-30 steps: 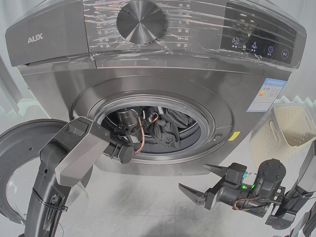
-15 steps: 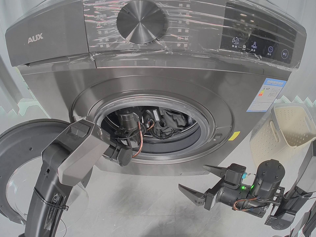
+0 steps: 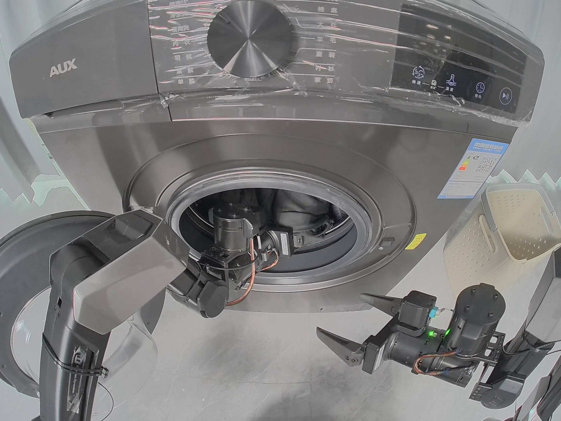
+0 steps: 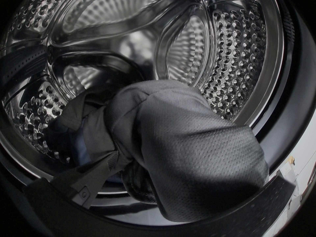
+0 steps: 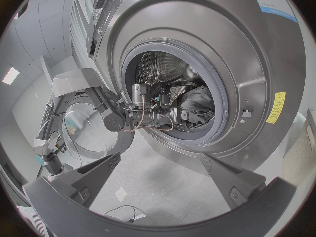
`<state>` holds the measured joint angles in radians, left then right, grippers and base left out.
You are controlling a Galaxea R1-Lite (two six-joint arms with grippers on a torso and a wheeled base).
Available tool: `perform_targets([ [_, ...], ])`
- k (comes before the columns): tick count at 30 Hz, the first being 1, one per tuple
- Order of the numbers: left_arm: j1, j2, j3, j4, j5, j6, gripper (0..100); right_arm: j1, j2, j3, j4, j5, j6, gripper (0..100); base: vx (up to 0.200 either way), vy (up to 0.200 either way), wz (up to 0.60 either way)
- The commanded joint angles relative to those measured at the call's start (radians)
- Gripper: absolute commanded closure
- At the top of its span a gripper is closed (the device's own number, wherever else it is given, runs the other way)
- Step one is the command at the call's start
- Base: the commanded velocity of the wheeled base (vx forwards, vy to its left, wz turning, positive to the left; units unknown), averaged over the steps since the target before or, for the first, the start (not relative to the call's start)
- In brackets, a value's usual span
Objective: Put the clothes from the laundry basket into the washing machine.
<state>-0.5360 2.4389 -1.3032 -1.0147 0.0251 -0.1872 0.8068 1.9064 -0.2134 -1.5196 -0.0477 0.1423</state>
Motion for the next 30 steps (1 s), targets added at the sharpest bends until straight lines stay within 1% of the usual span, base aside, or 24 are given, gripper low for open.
perform_targets([
  [1, -0.013, 0.015, -0.013, 0.004, -0.001, 0.000, 0, 0.002, 0.002, 0.000, -0.001, 0.000, 0.000, 0, 0.000, 0.000, 0.00],
  [2, -0.013, 0.017, -0.016, 0.004, 0.001, 0.000, 0, 0.002, 0.002, 0.000, -0.001, 0.000, 0.000, 0, 0.000, 0.000, 0.00],
  [3, -0.013, 0.032, -0.039, 0.004, 0.001, -0.001, 100, 0.002, 0.003, 0.000, -0.001, 0.000, 0.000, 0, 0.000, 0.000, 0.00],
  [6, -0.012, 0.057, -0.082, 0.008, 0.003, -0.001, 100, 0.003, 0.003, 0.000, -0.001, 0.000, 0.000, 0, 0.000, 0.000, 0.00],
  [9, -0.012, 0.101, -0.182, 0.004, 0.018, -0.006, 100, 0.003, 0.003, 0.000, -0.001, 0.000, 0.000, 0, 0.000, 0.000, 0.00],
  [10, -0.010, 0.123, -0.229, -0.002, 0.033, -0.006, 100, 0.003, 0.005, 0.002, -0.001, 0.000, 0.000, 0, 0.000, 0.000, 0.00],
  [12, -0.004, 0.163, -0.318, -0.008, 0.090, -0.008, 100, 0.003, 0.005, 0.002, -0.001, 0.000, 0.000, 0, 0.000, 0.000, 0.00],
  [13, -0.002, 0.177, -0.344, -0.008, 0.105, -0.008, 100, 0.003, 0.006, 0.002, -0.001, 0.000, 0.000, 0, 0.000, 0.000, 0.00],
  [14, 0.002, 0.204, -0.400, -0.012, 0.127, -0.008, 100, 0.003, 0.010, 0.002, -0.001, 0.000, 0.000, 0, 0.000, 0.000, 0.00],
  [18, 0.027, 0.252, -0.524, -0.010, 0.170, -0.008, 100, 0.008, 0.014, 0.002, -0.002, 0.002, 0.000, 0, 0.000, 0.000, 0.00],
  [22, 0.045, 0.269, -0.584, -0.008, 0.196, -0.008, 100, 0.008, 0.017, 0.000, -0.002, 0.002, 0.000, 0, 0.000, 0.000, 0.00],
  [29, 0.048, 0.269, -0.571, -0.008, 0.196, -0.008, 100, 0.009, 0.025, 0.000, -0.004, 0.002, 0.000, 0, 0.000, 0.000, 0.00],
  [30, 0.047, 0.267, -0.564, -0.007, 0.196, -0.008, 0, 0.008, 0.025, 0.000, -0.004, 0.002, 0.000, 0, 0.000, 0.000, 0.00],
])
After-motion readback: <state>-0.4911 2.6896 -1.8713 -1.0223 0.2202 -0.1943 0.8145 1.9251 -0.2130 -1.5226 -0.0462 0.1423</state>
